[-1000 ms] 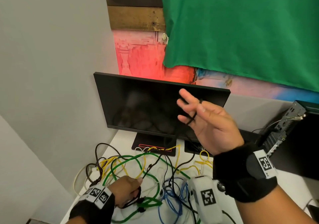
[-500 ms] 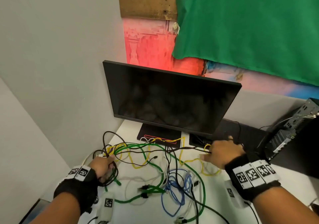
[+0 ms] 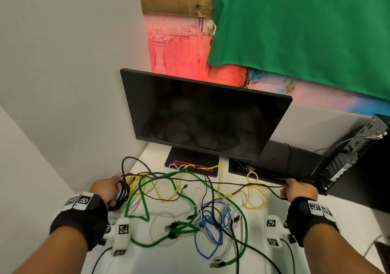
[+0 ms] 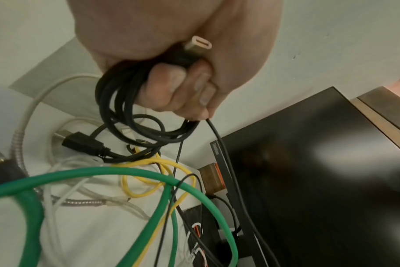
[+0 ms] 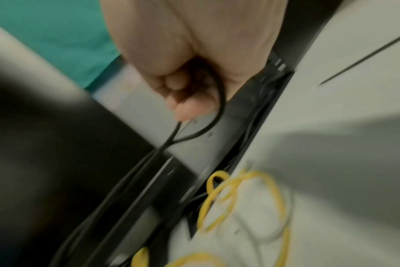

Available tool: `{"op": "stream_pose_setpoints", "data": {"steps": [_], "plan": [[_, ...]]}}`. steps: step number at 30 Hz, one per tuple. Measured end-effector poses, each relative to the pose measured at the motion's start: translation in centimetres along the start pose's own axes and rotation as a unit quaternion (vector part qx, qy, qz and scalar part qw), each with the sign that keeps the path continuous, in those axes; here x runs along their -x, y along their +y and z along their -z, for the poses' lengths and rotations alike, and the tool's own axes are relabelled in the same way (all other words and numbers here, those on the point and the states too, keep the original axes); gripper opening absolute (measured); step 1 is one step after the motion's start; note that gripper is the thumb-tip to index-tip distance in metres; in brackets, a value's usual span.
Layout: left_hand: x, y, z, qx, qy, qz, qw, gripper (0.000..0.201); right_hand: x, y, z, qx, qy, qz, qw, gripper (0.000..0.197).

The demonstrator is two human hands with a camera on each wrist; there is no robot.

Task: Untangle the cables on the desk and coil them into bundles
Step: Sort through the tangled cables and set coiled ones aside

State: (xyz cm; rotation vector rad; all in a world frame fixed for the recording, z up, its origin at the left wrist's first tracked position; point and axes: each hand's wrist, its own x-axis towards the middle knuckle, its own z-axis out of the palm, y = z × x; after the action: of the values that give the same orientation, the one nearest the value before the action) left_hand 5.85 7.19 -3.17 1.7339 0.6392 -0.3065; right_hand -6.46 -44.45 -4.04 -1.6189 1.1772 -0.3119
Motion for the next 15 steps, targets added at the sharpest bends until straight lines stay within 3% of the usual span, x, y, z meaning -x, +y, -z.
{"op": "stream_pose_setpoints", "data": {"steps": [2,4,6,9,11,12,15], "plan": [[0.0,-0.2,0.1,0.011,0.008,0.004,1.0,0.042,-1.1,1.2,-0.3,0.05,0.021,-0.018,0.998,0.037],[0.0,-0.3,0.0,0.017,0.017,0.012,1.0,0.042,-0.4,1.7,-1.8,0.077,-0.042,-0.019,0.996,0.034],[-0.1,-0.4,-0.2,0.004,0.019,0.011,1.0,0.042,1.0,1.5,-3.0,0.166,-0.092,0.027,0.982,0.034],[-0.3,-0.2,-0.1,-0.031,0.013,-0.001,0.999,0.042,2.9,0.5,-4.2,0.386,-0.086,0.122,0.91,0.053],[-0.5,-0.2,-0.1,-0.059,0.008,-0.006,0.998,0.043,4.0,-0.6,-4.6,0.477,-0.053,0.173,0.86,0.08],[-0.5,-0.3,-0.2,-0.067,0.008,-0.007,0.998,0.044,4.4,-1.3,-4.8,0.497,-0.047,0.214,0.84,0.082],[-0.5,-0.3,-0.2,-0.071,0.007,-0.003,0.997,0.044,4.4,-2.8,-6.3,0.486,-0.101,0.315,0.809,0.043]]}}
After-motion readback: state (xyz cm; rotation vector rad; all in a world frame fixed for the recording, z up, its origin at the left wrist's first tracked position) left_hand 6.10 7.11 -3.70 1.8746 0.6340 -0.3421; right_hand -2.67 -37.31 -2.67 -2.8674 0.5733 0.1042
